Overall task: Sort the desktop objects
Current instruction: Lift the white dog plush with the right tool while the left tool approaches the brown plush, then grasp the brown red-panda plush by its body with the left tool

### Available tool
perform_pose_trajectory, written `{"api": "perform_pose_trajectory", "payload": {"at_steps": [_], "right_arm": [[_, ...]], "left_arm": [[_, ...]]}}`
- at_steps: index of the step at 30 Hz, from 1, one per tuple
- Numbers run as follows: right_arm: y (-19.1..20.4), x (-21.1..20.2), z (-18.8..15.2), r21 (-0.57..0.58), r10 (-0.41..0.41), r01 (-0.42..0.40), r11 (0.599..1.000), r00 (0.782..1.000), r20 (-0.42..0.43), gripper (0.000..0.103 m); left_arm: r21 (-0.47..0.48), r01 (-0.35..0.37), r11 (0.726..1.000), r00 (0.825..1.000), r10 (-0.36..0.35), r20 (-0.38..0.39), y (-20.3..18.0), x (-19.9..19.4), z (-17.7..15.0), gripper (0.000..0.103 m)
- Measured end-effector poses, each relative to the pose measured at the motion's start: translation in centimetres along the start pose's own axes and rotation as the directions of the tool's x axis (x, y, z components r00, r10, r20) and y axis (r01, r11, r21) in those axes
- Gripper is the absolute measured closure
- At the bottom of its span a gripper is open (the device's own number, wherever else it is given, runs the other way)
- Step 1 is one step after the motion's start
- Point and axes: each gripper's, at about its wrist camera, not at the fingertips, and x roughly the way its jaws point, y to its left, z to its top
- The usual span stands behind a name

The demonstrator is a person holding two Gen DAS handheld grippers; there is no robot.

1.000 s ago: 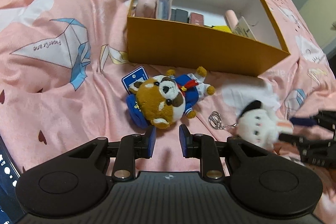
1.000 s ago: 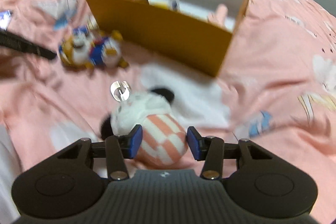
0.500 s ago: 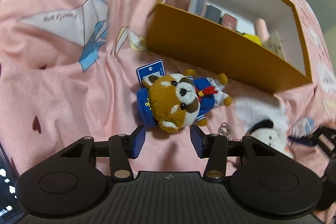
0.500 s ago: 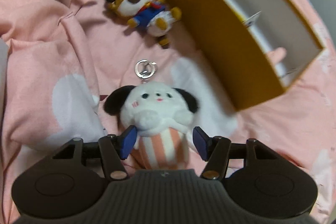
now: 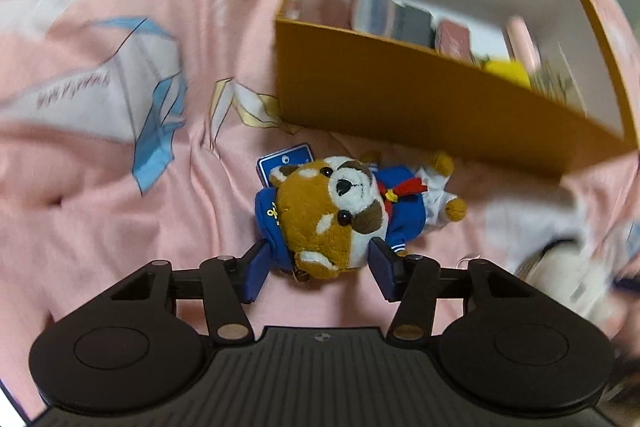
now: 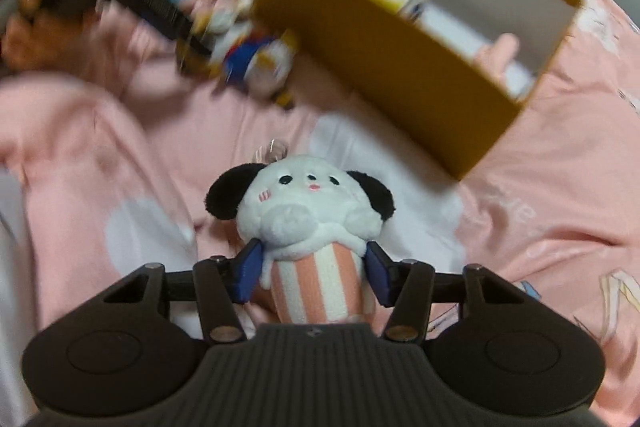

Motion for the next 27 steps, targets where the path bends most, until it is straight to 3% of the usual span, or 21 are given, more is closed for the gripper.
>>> {"api": "perform_pose_trajectory", "payload": {"at_steps": [3,5,9,11,12,14,16,22,26,27], "right_arm": [[-0.5,-1.3,0.9,0.074,-0.049,0.042,0.996,0.994,0.096,0.047],[-0.8,-1.6,1.5,0.129,-0.096,0.077,0.989,0.984,0.148,0.047],[-1.1,0.0,2.0,0.251,-0.159,0.111,0.962,0.971,0.18,0.047],[-1.0,1.1,1.8,0.299,-0.198,0.139,0.944,0.964,0.176,0.047],[-0.9,1.8,1.7,0.326,-0.208,0.145,0.934,0.963,0.169,0.047],[-0.7,2.6,1.3,0.366,-0.212,0.142,0.92,0.964,0.158,0.046],[-0.7,3.4,1.0,0.387,-0.219,0.148,0.91,0.965,0.147,0.046],[-0.9,3.4,0.1,0.417,-0.209,0.127,0.9,0.965,0.157,0.046],[-0.8,3.8,-0.1,0.415,-0.208,0.129,0.901,0.967,0.151,0.046],[-0.7,3.9,-0.1,0.413,-0.208,0.13,0.902,0.967,0.15,0.046]], "left_arm": [[0.078,-0.02,0.997,1.0,0.022,-0.022,-0.3,0.0,0.1,0.042],[0.068,-0.015,0.998,1.0,0.017,-0.022,0.0,-0.4,0.1,0.042],[-0.014,-0.004,1.0,1.0,0.003,-0.018,0.2,-1.6,-0.5,0.042],[-0.111,0.053,0.992,0.999,-0.054,-0.007,0.7,-2.5,-1.0,0.042],[-0.171,0.101,0.98,0.995,-0.103,-0.003,1.0,-2.8,-1.2,0.042],[-0.3,0.214,0.93,0.975,-0.22,0.014,1.8,-2.8,-1.6,0.042],[-0.387,0.279,0.879,0.956,-0.292,0.026,1.9,-2.1,-1.7,0.042],[-0.507,0.238,0.828,0.965,-0.261,0.027,1.6,-0.1,-1.2,0.047],[-0.533,0.248,0.809,0.961,-0.275,0.029,1.6,1.0,-1.3,0.069],[-0.536,0.239,0.81,0.963,-0.267,0.026,1.6,1.2,-1.3,0.081]]}}
